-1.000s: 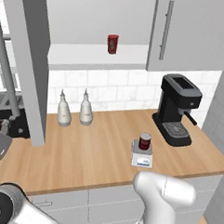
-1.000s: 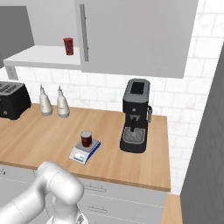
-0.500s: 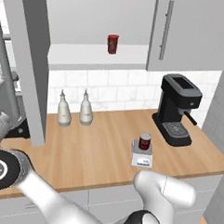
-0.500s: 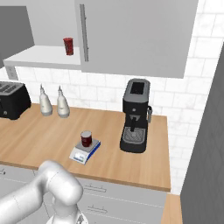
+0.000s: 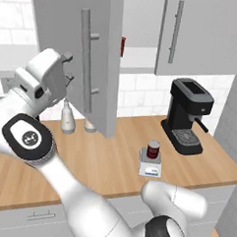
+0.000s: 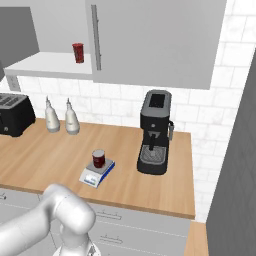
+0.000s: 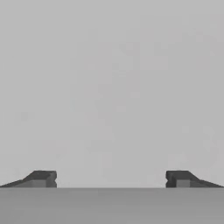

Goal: Pick the canned food and place it on the digital scale for weighing, and close the cabinet.

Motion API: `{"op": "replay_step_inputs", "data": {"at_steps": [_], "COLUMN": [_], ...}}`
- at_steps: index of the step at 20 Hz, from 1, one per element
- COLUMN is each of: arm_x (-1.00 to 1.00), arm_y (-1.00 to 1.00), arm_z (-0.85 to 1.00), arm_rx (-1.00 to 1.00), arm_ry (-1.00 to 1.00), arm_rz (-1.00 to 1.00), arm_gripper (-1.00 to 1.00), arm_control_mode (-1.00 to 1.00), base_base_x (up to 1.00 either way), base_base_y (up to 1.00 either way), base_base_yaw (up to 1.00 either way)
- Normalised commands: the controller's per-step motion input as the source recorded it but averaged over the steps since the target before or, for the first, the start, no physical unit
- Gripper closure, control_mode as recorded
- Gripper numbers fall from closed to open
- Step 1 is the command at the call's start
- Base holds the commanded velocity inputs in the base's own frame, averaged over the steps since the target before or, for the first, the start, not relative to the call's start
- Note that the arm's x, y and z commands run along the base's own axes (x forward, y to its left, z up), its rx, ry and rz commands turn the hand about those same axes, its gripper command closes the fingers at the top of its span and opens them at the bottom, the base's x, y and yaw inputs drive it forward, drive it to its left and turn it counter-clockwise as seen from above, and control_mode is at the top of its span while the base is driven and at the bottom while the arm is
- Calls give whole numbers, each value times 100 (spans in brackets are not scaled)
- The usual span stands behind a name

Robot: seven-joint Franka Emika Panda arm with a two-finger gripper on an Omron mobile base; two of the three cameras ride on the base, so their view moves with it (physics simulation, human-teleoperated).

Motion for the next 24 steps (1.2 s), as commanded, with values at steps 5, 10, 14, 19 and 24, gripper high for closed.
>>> {"op": "replay_step_inputs", "data": {"at_steps": [5,10,14,19,24], "arm_x": [64,72,85,76,77], "arm_y": [-100,-100,-92,-75,-72], "arm_z": [8,-6,-24,-10,-12], "arm_rx": [26,19,15,12,11], "arm_ry": [2,10,13,7,2], "arm_rz": [8,26,33,27,25], "arm_gripper": [-100,-100,-100,-100,-100], "arm_control_mode": [-100,-100,-100,-100,-100], "base_base_x": [0,0,0,0,0], "base_base_y": [0,0,0,0,0], "base_base_yaw": [0,0,0,0,0]}}
